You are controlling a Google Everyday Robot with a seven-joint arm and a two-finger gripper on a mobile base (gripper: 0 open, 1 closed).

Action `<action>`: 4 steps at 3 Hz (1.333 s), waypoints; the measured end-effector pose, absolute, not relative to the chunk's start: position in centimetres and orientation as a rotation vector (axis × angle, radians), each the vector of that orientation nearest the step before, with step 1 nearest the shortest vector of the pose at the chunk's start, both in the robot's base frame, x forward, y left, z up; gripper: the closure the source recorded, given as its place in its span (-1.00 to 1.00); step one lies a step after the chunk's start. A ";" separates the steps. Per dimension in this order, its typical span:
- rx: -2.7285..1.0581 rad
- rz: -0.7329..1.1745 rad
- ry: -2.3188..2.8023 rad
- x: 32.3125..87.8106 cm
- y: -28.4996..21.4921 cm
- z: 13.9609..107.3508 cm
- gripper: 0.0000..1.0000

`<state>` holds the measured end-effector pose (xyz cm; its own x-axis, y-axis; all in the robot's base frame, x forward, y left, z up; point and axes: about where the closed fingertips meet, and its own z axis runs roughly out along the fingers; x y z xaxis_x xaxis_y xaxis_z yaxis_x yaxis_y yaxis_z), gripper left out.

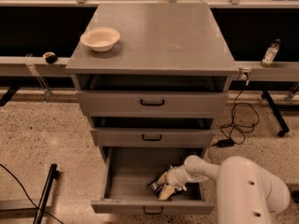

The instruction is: Pick blue chip bag from bottom drawer and place on counter

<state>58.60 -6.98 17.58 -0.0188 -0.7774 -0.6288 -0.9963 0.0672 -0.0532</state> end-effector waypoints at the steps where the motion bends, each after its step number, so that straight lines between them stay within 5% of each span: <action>1: -1.760 0.568 1.847 58.6 -7.0 17.6 0.23; 3: -1.760 0.568 1.847 58.6 -7.0 17.6 -0.70; 4: -1.760 0.568 1.847 58.6 -7.0 17.6 -1.00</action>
Offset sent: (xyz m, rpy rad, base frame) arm 0.0000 0.0000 0.0000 0.0000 0.0000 0.0000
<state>58.59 -6.97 17.57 -0.0188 -0.7773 -0.6288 -0.9963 0.0670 -0.0531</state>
